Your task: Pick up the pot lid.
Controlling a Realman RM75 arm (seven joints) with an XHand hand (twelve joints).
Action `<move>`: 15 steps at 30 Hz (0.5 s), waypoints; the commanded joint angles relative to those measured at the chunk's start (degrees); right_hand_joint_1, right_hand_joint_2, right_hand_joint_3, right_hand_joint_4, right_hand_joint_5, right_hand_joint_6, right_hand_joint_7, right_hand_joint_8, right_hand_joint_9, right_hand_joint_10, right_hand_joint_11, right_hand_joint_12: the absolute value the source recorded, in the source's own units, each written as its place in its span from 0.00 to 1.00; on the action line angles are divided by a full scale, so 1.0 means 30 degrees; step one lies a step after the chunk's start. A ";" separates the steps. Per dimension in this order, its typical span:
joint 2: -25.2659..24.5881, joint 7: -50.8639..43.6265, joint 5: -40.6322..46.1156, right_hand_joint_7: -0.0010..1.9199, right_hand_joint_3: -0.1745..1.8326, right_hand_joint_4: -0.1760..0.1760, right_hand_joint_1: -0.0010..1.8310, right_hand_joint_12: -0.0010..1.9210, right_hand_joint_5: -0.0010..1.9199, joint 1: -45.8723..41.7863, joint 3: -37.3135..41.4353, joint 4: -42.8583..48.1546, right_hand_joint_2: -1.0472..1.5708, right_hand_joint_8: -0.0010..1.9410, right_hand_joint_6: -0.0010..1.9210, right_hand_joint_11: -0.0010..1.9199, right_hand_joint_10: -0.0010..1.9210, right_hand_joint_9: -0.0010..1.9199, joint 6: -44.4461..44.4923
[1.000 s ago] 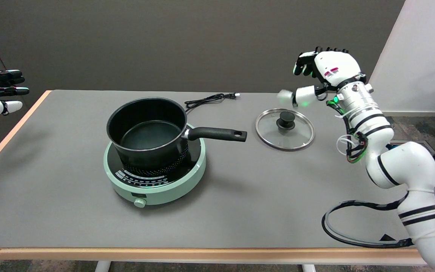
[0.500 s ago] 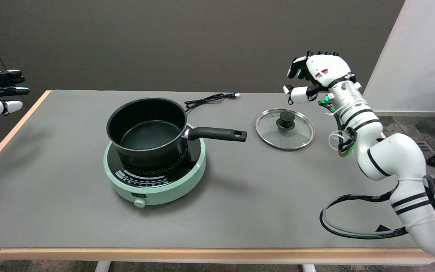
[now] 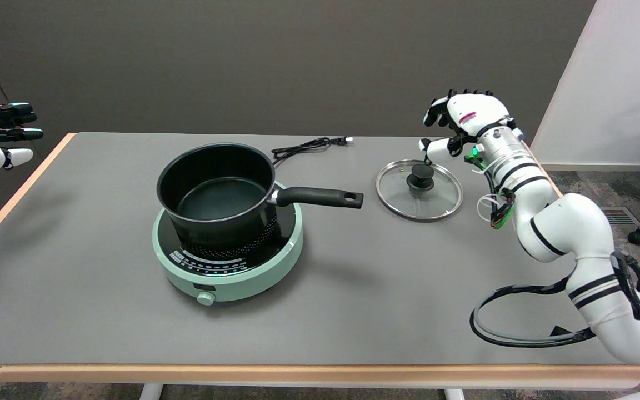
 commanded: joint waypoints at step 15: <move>0.0663 -0.0052 0.0876 0.36 0.56 0.70 0.45 0.57 0.28 0.1858 -0.3665 -0.2087 0.61 0.12 0.12 0.24 0.27 0.35 0.2661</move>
